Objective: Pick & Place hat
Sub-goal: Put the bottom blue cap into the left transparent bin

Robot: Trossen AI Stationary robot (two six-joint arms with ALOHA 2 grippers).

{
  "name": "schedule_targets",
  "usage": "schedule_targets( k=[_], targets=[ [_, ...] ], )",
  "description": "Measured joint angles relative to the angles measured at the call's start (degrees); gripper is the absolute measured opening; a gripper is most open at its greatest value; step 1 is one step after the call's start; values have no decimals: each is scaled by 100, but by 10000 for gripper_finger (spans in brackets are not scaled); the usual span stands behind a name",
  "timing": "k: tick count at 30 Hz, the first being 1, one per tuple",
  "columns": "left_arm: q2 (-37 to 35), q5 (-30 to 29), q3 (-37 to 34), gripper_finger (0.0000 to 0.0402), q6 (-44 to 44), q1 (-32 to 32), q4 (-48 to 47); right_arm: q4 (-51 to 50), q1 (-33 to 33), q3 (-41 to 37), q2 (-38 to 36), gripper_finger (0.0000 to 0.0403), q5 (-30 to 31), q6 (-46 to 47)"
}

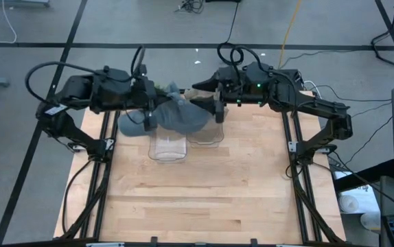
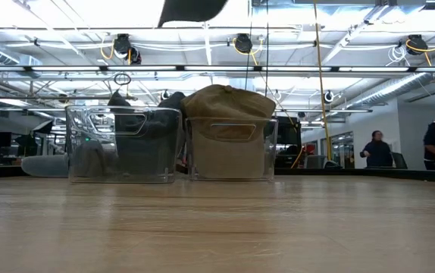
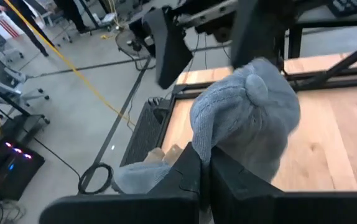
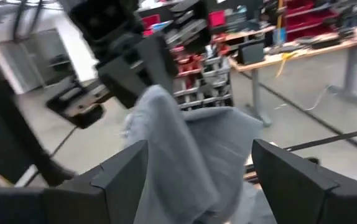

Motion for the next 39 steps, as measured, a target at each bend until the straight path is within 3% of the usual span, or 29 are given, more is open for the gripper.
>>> schedule_targets(
  k=[12,22,39],
  targets=[
    [195,-217,1,6,-217,20,158,-117,36,0,-9,272,-575,438],
    [552,-303,-5,6,-390,116,128,319,34,0,-9,272,-546,527],
    [624,-390,5,6,-361,268,307,-317,106,0,72,267,-557,621]
  ],
)
